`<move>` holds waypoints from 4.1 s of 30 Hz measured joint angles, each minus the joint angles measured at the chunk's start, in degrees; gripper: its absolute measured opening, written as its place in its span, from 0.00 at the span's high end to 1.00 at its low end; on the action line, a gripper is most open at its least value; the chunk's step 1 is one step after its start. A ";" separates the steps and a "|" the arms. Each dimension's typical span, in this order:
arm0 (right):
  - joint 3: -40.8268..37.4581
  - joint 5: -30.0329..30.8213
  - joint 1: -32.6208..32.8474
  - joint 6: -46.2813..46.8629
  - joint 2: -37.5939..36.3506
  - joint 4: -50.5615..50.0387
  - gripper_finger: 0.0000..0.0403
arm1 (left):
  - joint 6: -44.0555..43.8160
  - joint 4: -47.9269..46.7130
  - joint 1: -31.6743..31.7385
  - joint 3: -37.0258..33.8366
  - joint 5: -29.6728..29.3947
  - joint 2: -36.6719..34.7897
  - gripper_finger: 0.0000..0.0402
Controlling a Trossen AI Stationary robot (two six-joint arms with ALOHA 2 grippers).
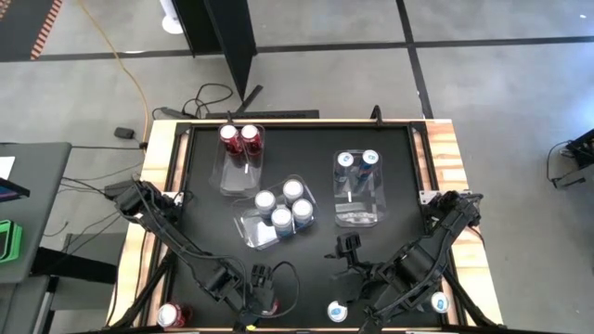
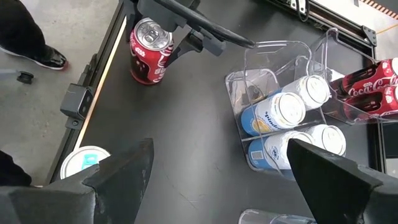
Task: Sort soda cans
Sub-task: Put the right red soda can into the left transparent bin
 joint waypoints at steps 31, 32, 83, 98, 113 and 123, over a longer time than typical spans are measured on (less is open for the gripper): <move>0.00 0.00 0.20 -0.57 0.00 -0.24 0.04 | -0.29 -47.33 2.19 28.12 -15.36 -7.10 0.24; 0.00 0.00 0.20 -0.57 0.00 -0.24 0.04 | -0.44 -47.74 2.53 27.73 -16.25 -8.45 0.24; 0.00 0.07 5.03 0.98 0.00 -0.88 0.04 | 24.02 -9.22 74.87 -17.34 8.19 -24.04 0.24; 0.00 0.07 3.54 0.98 0.00 -0.90 0.04 | 25.76 5.02 78.33 -25.14 9.72 -24.06 0.24; 0.00 0.07 2.91 0.68 0.02 -0.66 0.04 | 25.59 9.72 78.84 -27.88 8.45 -24.15 0.15; 0.00 0.07 2.62 0.92 0.02 -0.65 0.04 | 25.62 9.81 78.86 -27.46 7.70 -25.38 0.14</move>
